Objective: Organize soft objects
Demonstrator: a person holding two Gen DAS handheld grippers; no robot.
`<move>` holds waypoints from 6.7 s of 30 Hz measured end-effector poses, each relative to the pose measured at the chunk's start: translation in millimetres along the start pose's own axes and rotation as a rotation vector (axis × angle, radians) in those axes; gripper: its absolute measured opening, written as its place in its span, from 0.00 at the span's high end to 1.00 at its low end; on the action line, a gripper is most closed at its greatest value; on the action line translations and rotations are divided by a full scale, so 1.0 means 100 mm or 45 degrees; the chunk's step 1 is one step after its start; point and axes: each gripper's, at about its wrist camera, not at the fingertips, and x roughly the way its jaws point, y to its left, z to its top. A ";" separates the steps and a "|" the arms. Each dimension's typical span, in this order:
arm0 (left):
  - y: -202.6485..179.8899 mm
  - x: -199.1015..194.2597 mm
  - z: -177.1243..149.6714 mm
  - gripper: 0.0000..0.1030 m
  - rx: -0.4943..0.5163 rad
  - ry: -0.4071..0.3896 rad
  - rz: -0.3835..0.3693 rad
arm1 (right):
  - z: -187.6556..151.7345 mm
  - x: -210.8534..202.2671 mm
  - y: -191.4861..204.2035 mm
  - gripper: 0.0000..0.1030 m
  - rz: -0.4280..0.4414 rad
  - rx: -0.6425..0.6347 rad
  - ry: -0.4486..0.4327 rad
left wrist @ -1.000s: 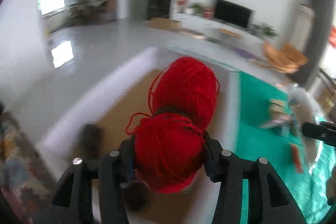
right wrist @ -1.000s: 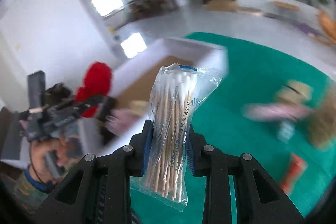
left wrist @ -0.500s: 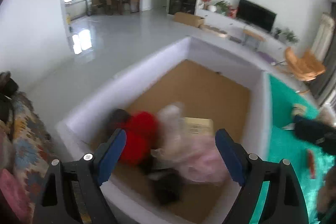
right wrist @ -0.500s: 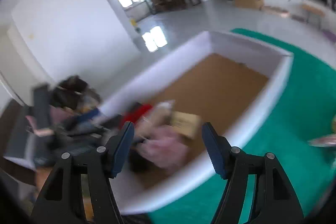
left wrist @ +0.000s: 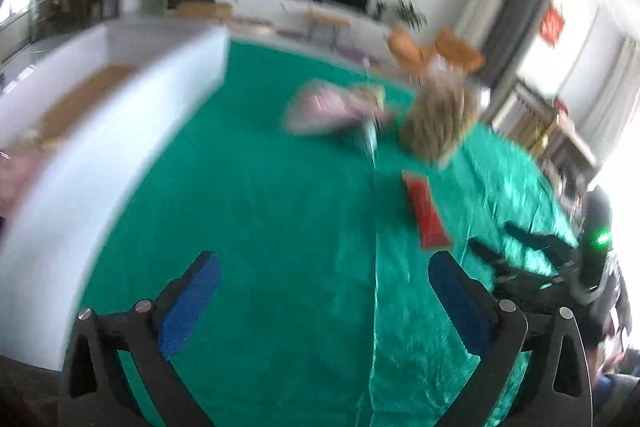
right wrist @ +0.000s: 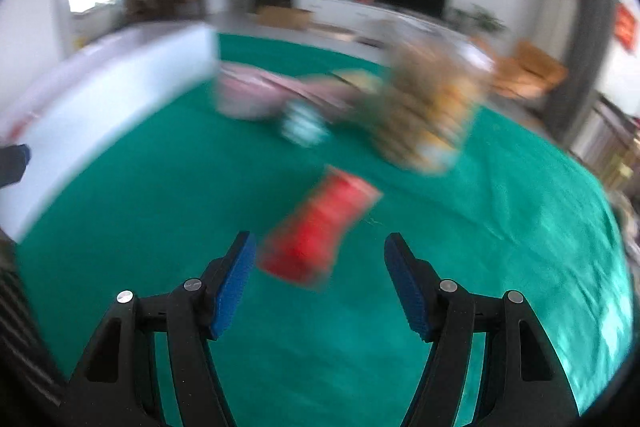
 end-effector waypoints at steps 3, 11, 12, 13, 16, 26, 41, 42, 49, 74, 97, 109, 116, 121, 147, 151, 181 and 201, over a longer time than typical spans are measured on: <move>-0.13 0.24 -0.18 0.01 0.071 0.053 0.070 | -0.32 0.05 -0.34 0.31 -0.097 0.041 0.049; -0.19 0.47 -0.34 0.01 0.206 0.008 0.203 | -0.46 0.20 -0.55 0.28 -0.130 0.136 0.091; -0.14 0.45 -0.32 0.01 0.197 -0.011 0.204 | -0.46 0.21 -0.55 0.28 -0.126 0.137 0.092; -0.13 0.45 -0.31 0.01 0.194 -0.026 0.212 | -0.45 0.22 -0.55 0.26 -0.123 0.140 0.096; -0.03 0.48 -0.30 0.01 0.199 -0.061 0.248 | -0.53 0.26 -0.62 0.23 -0.108 0.167 0.103; 0.21 0.57 -0.36 0.01 0.094 -0.038 0.257 | -0.58 0.25 -0.66 0.21 -0.058 0.226 0.113; 0.31 0.65 -0.39 0.00 0.025 0.049 0.257 | -0.59 0.25 -0.67 0.21 -0.061 0.224 0.111; 0.30 0.65 -0.39 0.00 0.027 0.051 0.259 | -0.59 0.25 -0.67 0.21 -0.062 0.224 0.111; 0.27 0.69 -0.39 0.00 0.056 0.070 0.289 | -0.59 0.25 -0.67 0.21 -0.061 0.225 0.111; 0.22 0.74 -0.39 0.00 0.103 0.102 0.344 | -0.59 0.25 -0.67 0.21 -0.061 0.225 0.111; 0.22 0.73 -0.39 0.00 0.103 0.101 0.345 | -0.59 0.25 -0.67 0.21 -0.061 0.226 0.110; 0.22 0.73 -0.39 0.00 0.103 0.101 0.345 | -0.59 0.25 -0.67 0.21 -0.061 0.225 0.110; 0.22 0.73 -0.39 0.00 0.102 0.101 0.345 | -0.59 0.25 -0.67 0.21 -0.061 0.225 0.110; 0.22 0.73 -0.39 0.00 0.103 0.101 0.346 | -0.59 0.24 -0.67 0.21 -0.066 0.222 0.109; 0.22 0.73 -0.40 0.00 0.103 0.100 0.346 | 0.77 0.34 -0.02 0.19 0.197 0.033 0.044; 0.21 0.74 -0.40 0.00 0.103 0.099 0.346 | 1.27 1.03 0.46 0.19 0.194 -0.100 0.198; 0.21 0.73 -0.40 0.00 0.102 0.098 0.347 | 0.13 0.15 -0.73 0.51 0.094 0.105 0.300; 0.21 0.73 -0.40 0.00 0.101 0.098 0.348 | -0.64 0.20 -0.93 0.24 -0.024 0.260 0.130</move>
